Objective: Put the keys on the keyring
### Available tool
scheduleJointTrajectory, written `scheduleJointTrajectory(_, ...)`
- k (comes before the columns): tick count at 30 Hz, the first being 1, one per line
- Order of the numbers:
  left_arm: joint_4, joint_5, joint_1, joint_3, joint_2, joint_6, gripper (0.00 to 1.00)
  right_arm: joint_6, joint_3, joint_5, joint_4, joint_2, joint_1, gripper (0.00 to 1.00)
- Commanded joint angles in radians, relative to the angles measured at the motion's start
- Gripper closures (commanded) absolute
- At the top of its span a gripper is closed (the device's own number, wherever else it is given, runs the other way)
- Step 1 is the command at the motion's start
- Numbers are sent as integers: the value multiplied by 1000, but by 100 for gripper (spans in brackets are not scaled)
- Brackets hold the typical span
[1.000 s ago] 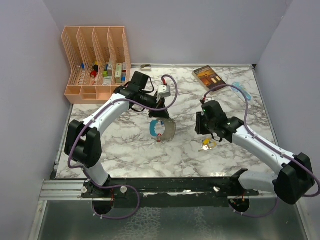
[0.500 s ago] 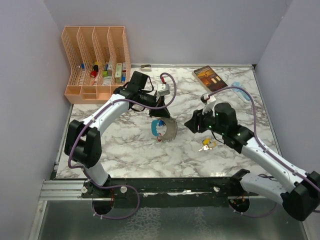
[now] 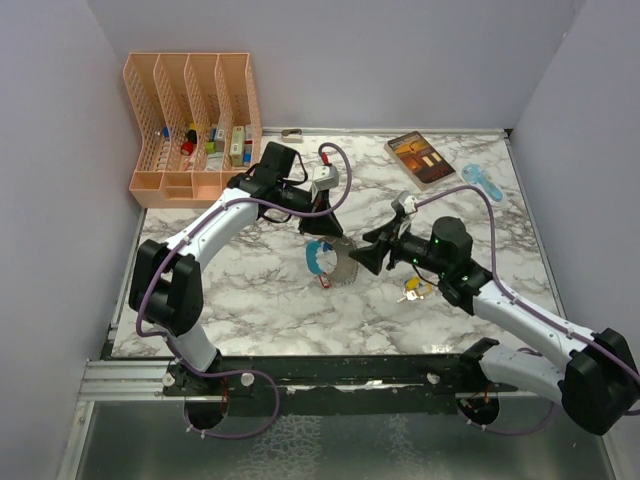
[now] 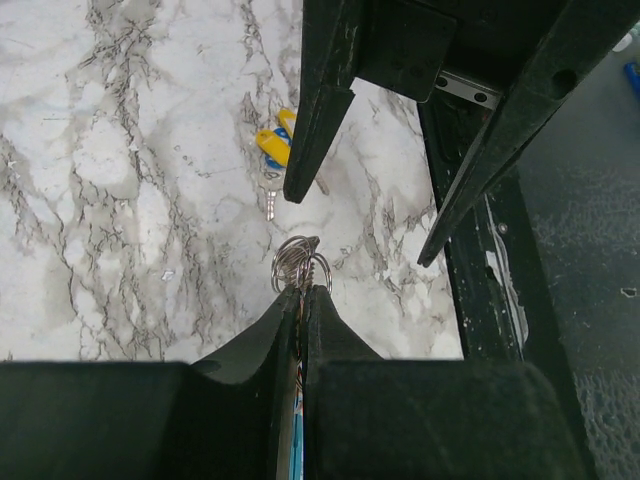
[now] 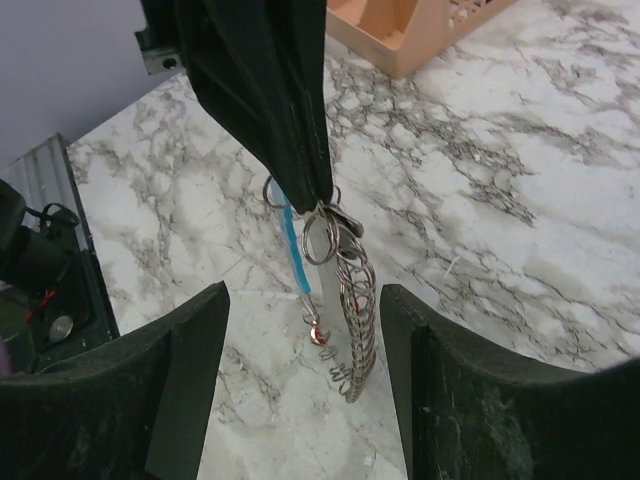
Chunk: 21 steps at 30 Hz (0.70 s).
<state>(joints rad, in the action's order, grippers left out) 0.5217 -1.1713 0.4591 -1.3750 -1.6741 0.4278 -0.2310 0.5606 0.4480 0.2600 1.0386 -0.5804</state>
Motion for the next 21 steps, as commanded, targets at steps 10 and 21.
scheduleJointTrajectory(10,3,-137,-4,-3,40,13,100,-30,-10,122,267,94,8,42)
scheduleJointTrajectory(21,58,-179,-3,-28,41,55,100,-40,-18,149,310,133,38,47)
